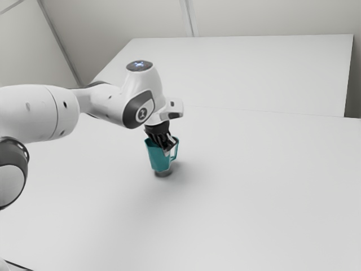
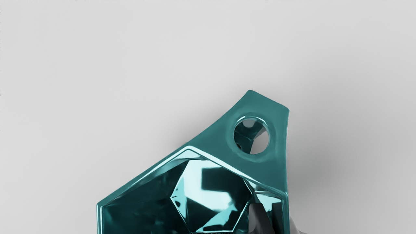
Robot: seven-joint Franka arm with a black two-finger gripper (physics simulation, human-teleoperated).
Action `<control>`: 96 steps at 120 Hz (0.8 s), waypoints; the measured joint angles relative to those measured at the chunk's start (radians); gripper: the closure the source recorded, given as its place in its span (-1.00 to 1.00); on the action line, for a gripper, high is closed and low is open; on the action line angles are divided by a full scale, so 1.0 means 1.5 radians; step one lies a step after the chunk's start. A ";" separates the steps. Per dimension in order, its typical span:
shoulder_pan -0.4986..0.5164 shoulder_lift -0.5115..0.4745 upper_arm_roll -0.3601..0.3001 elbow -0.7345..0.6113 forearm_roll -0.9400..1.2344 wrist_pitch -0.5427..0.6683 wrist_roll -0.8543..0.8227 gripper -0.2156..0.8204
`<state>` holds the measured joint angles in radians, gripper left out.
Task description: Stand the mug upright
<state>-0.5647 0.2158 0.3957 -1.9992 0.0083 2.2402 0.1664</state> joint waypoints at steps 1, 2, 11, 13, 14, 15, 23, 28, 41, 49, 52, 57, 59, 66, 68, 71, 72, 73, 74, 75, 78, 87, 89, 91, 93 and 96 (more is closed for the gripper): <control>0.000 0.001 0.000 0.000 0.001 0.002 -0.001 0.93; 0.000 0.002 0.000 0.000 0.002 0.004 -0.002 0.93; 0.000 0.009 0.000 0.000 0.005 0.018 -0.011 0.93; 0.000 0.011 0.000 0.000 0.005 0.020 -0.013 0.93; 0.000 0.012 0.000 0.000 0.005 0.021 -0.013 0.93; 0.000 0.012 0.000 0.000 0.005 0.022 -0.014 0.93; 0.000 0.018 0.000 0.000 0.004 0.030 -0.021 0.93; 0.000 0.022 0.000 0.000 0.003 0.034 -0.025 0.93; 0.000 0.026 0.000 0.000 0.002 0.041 -0.034 0.93; 0.000 0.026 0.000 0.000 -0.002 0.043 -0.037 0.75; 0.000 0.026 0.000 0.000 -0.003 0.044 -0.038 0.64; 0.000 0.025 0.000 0.000 -0.004 0.045 -0.040 0.46; 0.000 0.025 0.000 0.000 -0.005 0.045 -0.040 0.39; 0.000 0.022 0.000 0.000 -0.006 0.046 -0.042 0.15; 0.000 0.021 0.000 0.000 -0.006 0.046 -0.043 0.10; 0.000 0.019 0.000 0.000 -0.006 0.046 -0.043 0.02; 0.000 0.018 0.000 0.000 -0.006 0.046 -0.043 0.00; 0.000 0.017 0.000 0.000 -0.006 0.046 -0.043 -0.02; 0.000 0.017 0.000 0.001 -0.006 0.046 -0.044 -0.04; 0.000 0.016 0.000 0.001 -0.006 0.046 -0.044 -0.06; 0.000 0.014 0.000 0.001 -0.006 0.046 -0.044 -0.12; 0.000 -0.002 0.000 0.001 -0.005 0.045 -0.046 -0.26; 0.000 -0.006 0.000 0.001 -0.005 0.044 -0.046 -0.28; 0.000 -0.011 0.000 0.001 -0.005 0.043 -0.046 -0.31; 0.000 -0.014 0.000 0.001 -0.005 0.042 -0.047 -0.33; 0.000 -0.021 0.000 0.001 -0.005 0.041 -0.047 -0.36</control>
<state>-0.5649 0.1851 0.3957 -1.9983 0.0016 2.3017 0.0959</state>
